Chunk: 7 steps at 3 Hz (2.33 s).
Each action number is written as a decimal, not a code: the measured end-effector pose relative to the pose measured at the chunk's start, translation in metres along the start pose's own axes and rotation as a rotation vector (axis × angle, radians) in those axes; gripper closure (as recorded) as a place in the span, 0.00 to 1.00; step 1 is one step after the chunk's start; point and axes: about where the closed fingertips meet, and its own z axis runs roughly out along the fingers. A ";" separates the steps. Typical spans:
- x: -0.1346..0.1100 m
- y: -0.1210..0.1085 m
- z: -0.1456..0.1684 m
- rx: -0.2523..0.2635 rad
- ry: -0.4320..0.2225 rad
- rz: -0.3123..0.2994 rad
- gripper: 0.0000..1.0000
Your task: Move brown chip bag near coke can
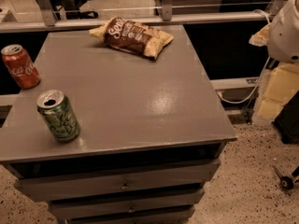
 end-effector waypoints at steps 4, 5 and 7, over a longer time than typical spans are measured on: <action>-0.105 -0.126 0.070 0.079 -0.273 -0.059 0.00; -0.150 -0.167 0.096 0.080 -0.376 -0.070 0.00; -0.172 -0.187 0.122 0.095 -0.429 -0.057 0.00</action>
Offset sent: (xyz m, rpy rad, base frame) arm 0.1080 0.0365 -0.0165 0.1436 -0.0992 0.0668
